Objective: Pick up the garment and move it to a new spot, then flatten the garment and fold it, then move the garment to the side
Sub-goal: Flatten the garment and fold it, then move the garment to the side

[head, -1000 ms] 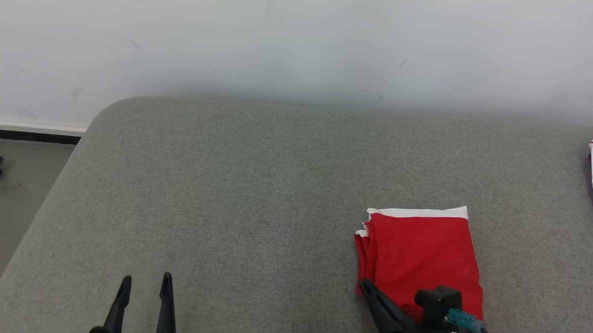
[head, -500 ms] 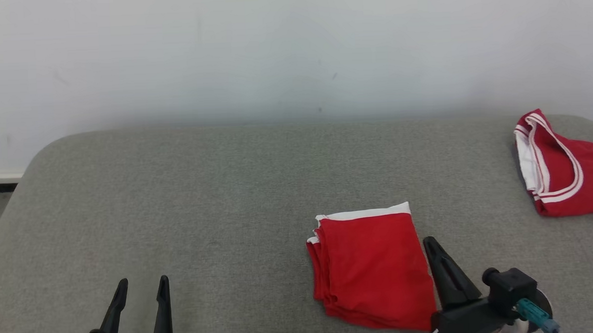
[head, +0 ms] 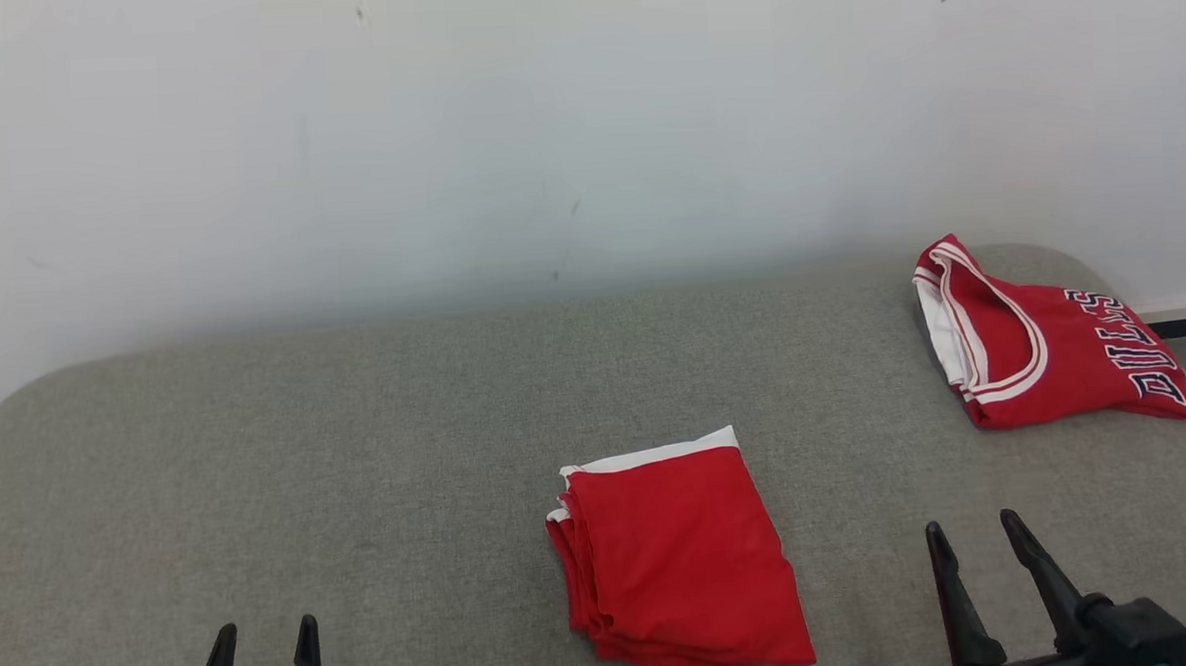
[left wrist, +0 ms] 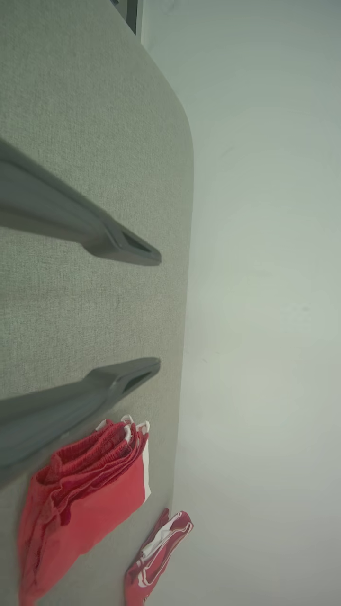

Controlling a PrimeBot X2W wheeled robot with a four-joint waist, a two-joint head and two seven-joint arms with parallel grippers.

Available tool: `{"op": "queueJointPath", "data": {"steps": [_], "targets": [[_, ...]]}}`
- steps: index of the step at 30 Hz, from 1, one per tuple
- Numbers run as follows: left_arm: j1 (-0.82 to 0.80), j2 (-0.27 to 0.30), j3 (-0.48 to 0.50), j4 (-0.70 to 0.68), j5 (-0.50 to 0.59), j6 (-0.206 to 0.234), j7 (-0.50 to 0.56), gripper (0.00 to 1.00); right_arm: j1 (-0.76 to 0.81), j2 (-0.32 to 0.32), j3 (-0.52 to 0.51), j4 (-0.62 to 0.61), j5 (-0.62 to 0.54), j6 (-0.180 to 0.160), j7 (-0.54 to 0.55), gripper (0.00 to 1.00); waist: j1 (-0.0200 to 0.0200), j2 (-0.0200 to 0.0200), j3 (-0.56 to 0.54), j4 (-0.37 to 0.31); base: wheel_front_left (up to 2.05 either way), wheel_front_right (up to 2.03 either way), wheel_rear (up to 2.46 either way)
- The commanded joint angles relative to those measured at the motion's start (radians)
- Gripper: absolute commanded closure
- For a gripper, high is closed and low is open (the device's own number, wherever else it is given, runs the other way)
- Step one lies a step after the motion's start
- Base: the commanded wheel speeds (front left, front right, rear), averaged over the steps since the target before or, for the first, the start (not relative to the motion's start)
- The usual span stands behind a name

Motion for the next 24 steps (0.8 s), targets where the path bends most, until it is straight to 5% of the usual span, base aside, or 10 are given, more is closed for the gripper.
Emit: {"op": "queueJointPath", "data": {"steps": [1,24], "targets": [[0.021,0.009,0.007,-0.008,0.001,0.002,-0.001,0.00,0.019,-0.003,-0.012,-0.007,0.007,-0.003,0.000,0.00,0.0001,0.0000,-0.011,-0.009,0.00,0.00,0.00],[0.062,0.046,-0.022,-0.040,-0.016,0.002,-0.001,0.00,0.023,-0.004,-0.037,0.019,-0.005,-0.003,0.000,0.00,0.0001,0.0000,0.000,0.030,0.00,0.00,0.00]]}}
